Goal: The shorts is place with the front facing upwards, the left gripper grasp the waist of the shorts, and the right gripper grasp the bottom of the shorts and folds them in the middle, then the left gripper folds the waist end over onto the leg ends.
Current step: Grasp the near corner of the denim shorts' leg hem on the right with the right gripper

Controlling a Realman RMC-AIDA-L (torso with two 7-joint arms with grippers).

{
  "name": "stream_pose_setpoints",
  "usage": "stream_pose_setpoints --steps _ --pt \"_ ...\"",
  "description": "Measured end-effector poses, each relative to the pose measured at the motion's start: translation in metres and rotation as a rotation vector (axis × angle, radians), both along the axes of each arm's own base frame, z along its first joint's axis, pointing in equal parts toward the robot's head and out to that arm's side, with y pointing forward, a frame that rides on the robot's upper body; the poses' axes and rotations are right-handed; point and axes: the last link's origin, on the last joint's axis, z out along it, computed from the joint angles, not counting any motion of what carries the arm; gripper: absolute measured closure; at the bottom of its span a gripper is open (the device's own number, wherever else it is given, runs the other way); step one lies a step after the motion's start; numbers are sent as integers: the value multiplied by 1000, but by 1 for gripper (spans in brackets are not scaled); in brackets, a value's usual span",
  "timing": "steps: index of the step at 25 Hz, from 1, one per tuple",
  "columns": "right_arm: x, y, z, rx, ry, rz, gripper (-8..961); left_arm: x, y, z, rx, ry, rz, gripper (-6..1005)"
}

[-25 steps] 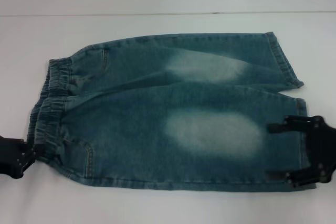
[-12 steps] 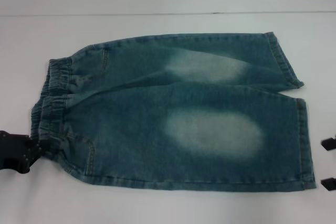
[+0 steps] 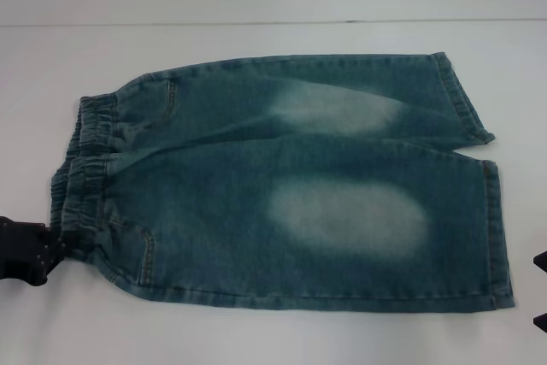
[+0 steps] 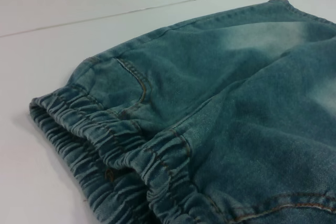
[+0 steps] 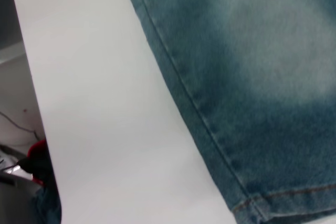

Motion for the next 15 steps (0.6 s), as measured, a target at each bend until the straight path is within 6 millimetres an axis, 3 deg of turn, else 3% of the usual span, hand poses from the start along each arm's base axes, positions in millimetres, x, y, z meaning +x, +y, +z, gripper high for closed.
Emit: stream_pose_setpoints --steps 15 --pt "7 4 -21 -56 -70 -42 9 -2 0 -6 2 1 0 955"
